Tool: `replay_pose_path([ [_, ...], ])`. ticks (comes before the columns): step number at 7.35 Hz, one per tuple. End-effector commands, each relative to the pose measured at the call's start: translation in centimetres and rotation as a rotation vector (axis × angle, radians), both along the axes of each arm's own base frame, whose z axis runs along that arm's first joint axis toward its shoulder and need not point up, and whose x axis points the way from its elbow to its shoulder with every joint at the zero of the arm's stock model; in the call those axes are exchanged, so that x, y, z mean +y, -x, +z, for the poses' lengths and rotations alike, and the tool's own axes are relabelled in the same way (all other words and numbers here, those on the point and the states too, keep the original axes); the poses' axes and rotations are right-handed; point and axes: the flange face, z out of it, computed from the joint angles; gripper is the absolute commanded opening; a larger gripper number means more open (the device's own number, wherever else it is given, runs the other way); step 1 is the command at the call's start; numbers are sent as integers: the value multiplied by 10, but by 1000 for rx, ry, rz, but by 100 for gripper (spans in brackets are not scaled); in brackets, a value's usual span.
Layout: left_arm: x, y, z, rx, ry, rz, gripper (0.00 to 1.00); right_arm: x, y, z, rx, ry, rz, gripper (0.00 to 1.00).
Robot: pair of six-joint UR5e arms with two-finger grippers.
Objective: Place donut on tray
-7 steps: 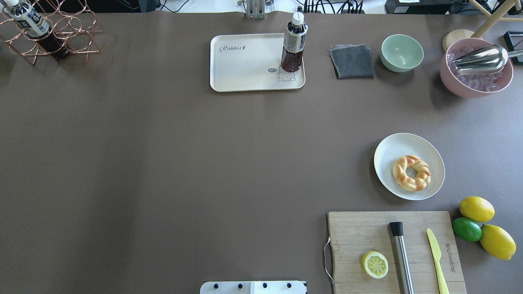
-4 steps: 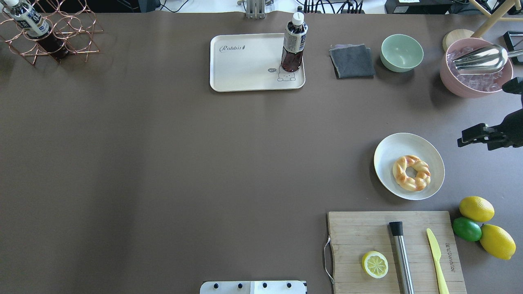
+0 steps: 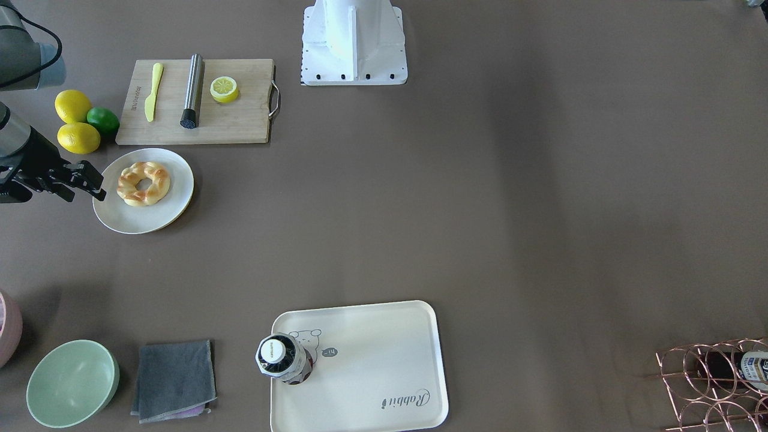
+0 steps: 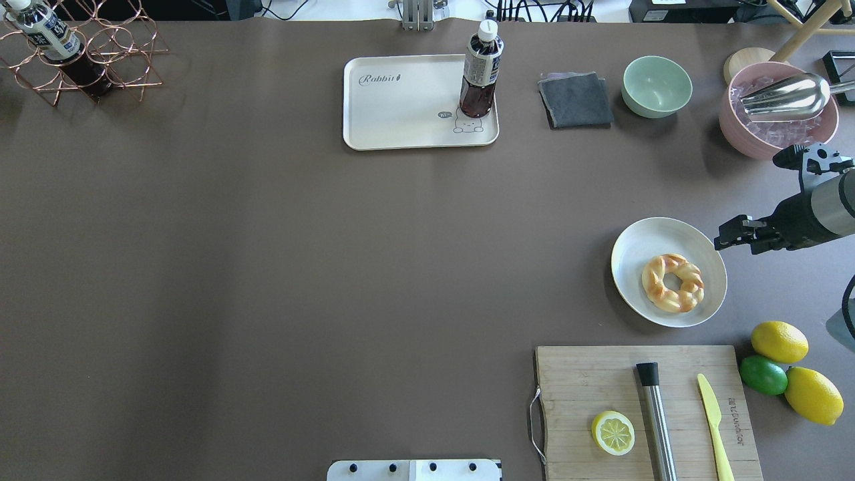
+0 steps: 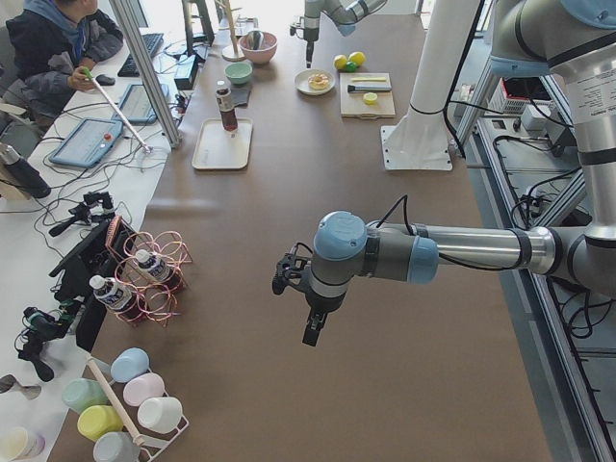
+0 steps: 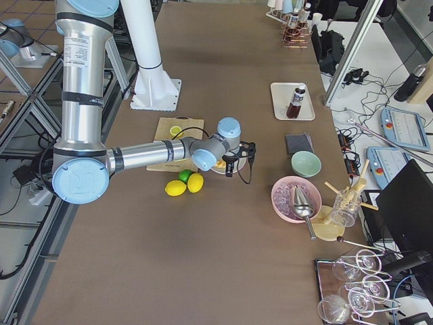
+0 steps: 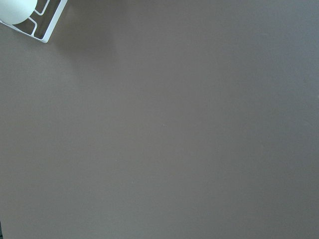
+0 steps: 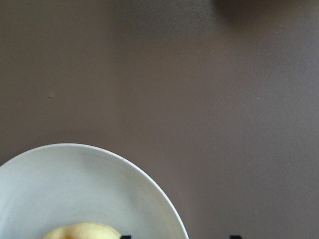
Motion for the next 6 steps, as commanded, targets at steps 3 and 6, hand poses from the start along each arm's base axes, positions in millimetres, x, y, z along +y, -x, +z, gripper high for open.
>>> replay_pose_path([
  [3, -1, 0, -1, 4, 19, -26, 97, -2, 16, 19, 19, -4, -8, 18],
  [6, 0, 0, -1, 6, 18, -26, 97, -2, 16, 11, 8, -6, -1, 0],
])
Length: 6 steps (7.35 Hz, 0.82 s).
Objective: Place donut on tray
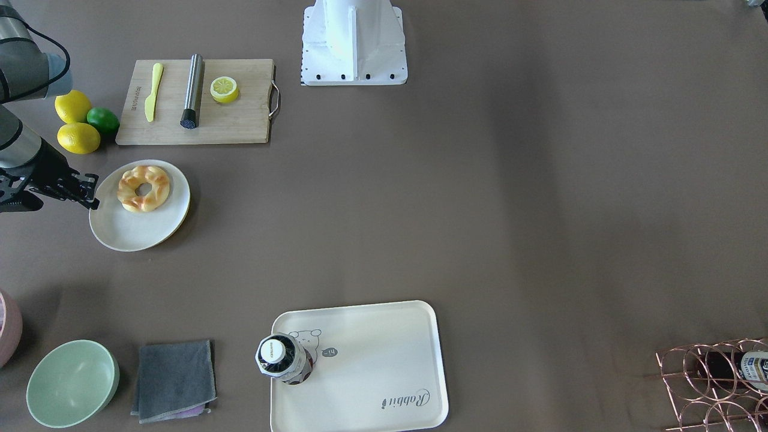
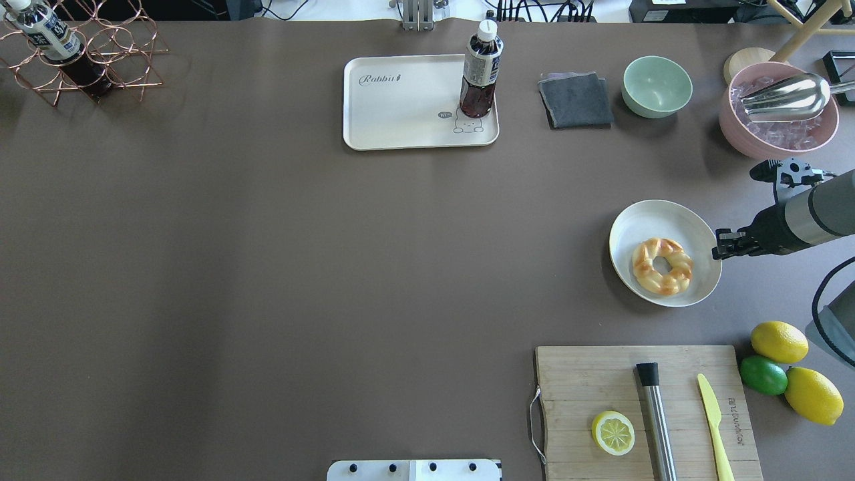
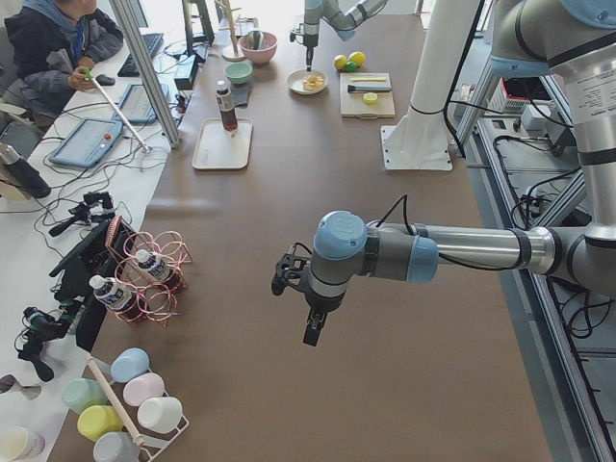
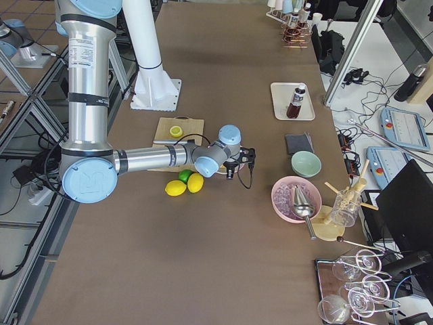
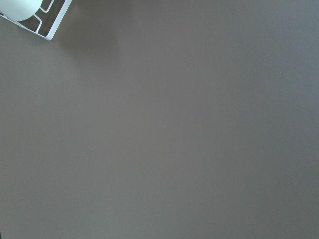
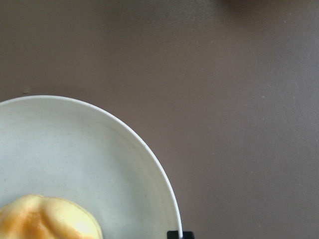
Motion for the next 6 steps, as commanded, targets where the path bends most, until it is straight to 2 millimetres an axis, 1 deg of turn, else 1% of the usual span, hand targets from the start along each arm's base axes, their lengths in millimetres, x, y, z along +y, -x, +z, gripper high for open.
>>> replay_pose_path([
  [1, 1, 0, 0, 0, -1, 1, 97, 1, -1, -24, -36, -1, 21, 0],
  [2, 1, 0, -1, 0, -2, 1, 97, 3, -2, -43, -63, -11, 32, 0],
  [3, 1, 0, -1, 0, -1, 0, 97, 3, -2, -67, -92, -42, 32, 0],
  [4, 0, 0, -2, 0, -6, 0, 97, -11, 10, -106, -150, -47, 63, 0],
  [5, -3, 0, -5, 1, -15, 2, 97, -28, 25, -152, -227, -42, 80, 0],
  [6, -13, -5, -14, 34, -28, 7, 97, -38, 36, -188, -274, -74, 76, 0],
])
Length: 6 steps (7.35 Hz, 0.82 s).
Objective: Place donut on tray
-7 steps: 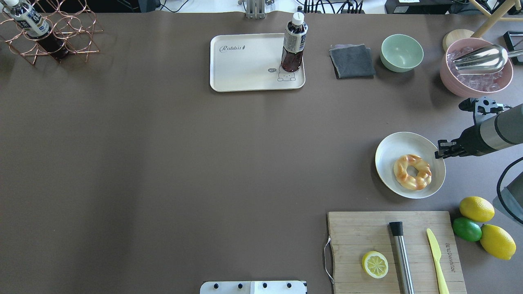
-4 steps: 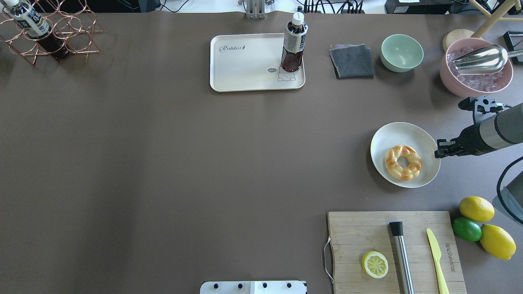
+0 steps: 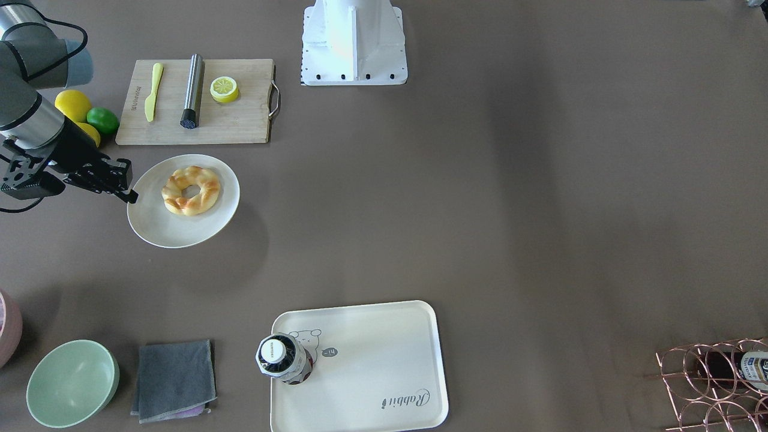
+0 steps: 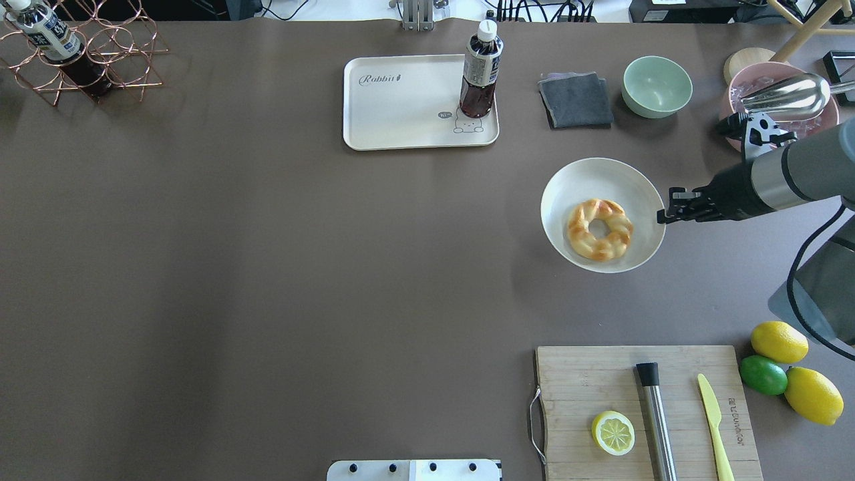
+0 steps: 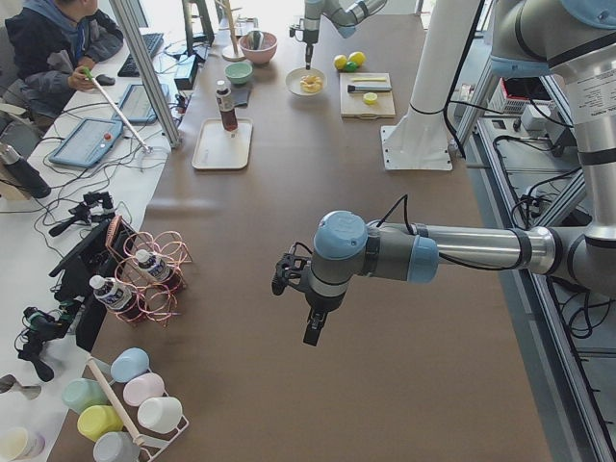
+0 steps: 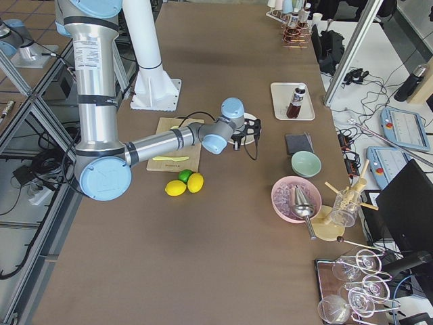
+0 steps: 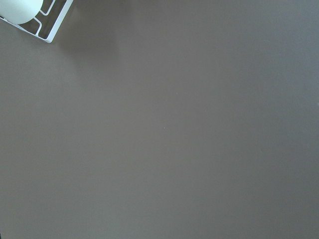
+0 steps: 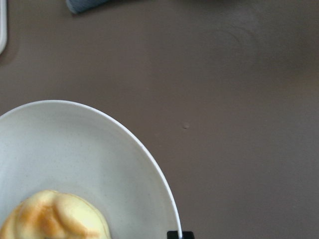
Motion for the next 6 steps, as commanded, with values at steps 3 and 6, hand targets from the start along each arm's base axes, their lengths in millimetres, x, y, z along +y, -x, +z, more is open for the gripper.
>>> replay_pose_path([
  [3, -83, -67, -71, 162, 3, 10, 97, -45, 63, -218, -102, 9, -54, 0],
  [6, -141, -157, -162, 271, 23, 47, 97, -25, 123, -363, -8, 67, -103, 0],
])
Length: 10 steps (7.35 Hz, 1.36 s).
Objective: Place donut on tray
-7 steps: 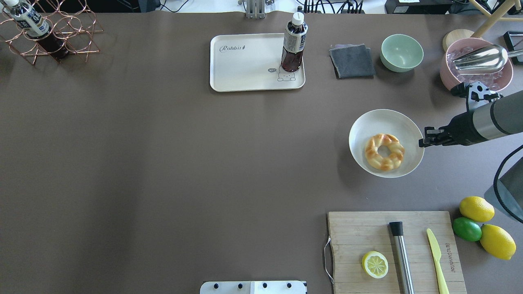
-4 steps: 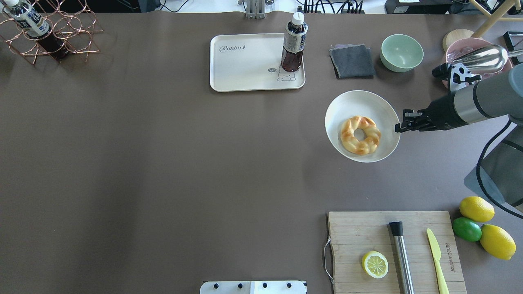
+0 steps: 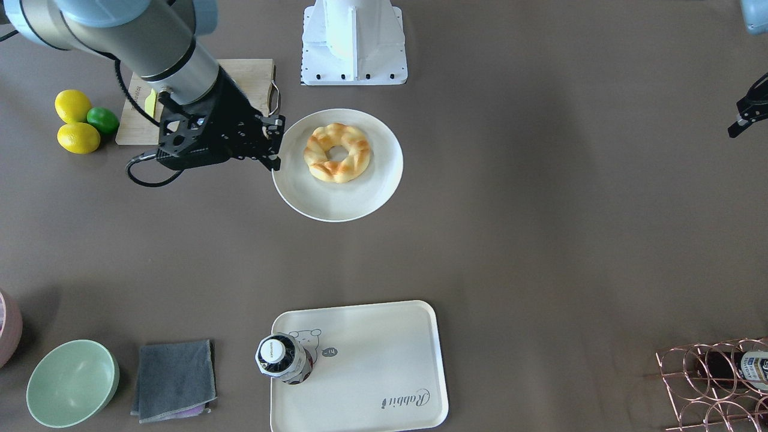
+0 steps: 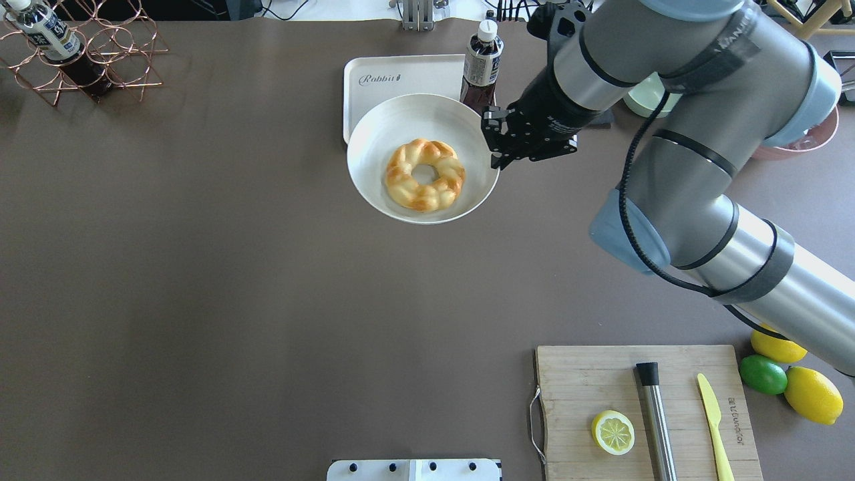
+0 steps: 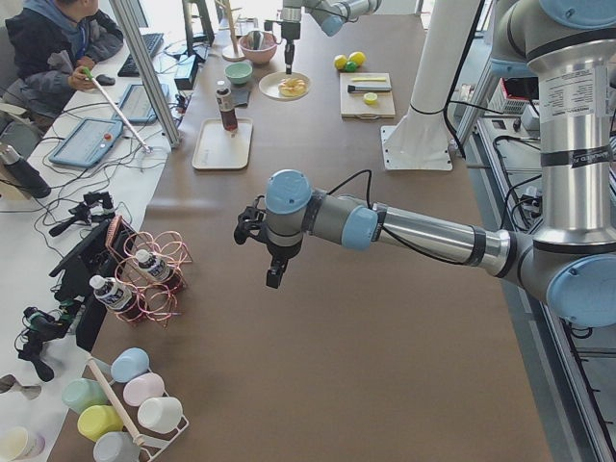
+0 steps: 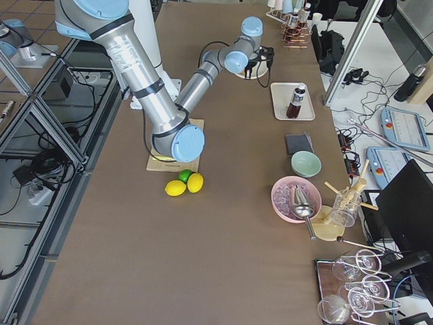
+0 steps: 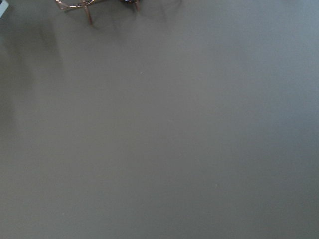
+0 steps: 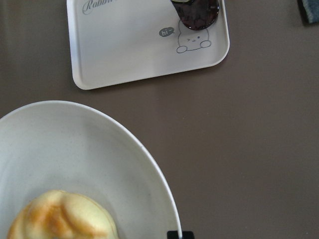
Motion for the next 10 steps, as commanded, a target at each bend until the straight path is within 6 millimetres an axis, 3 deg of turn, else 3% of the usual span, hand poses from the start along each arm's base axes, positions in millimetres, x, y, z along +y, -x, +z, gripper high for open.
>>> replay_pose_path([
  [1, -42, -92, -105, 166, 105, 10, 97, 26, 40, -63, 63, 14, -14, 0],
  [4, -48, -191, -223, 266, 256, -17, 97, 35, 53, -63, 71, 16, -13, 0],
  [5, -34, -237, -251, 311, 283, 13, 97, 35, 53, -63, 69, 15, -15, 0],
  [6, -19, -271, -273, 351, 312, 25, 97, 36, 53, -64, 67, 13, -16, 0],
  [8, -5, -310, -295, 385, 327, -5, 97, 36, 53, -64, 67, 13, -14, 0],
  [10, -10, -318, -288, 426, 332, -12, 96, 35, 52, -65, 66, 16, -11, 0],
])
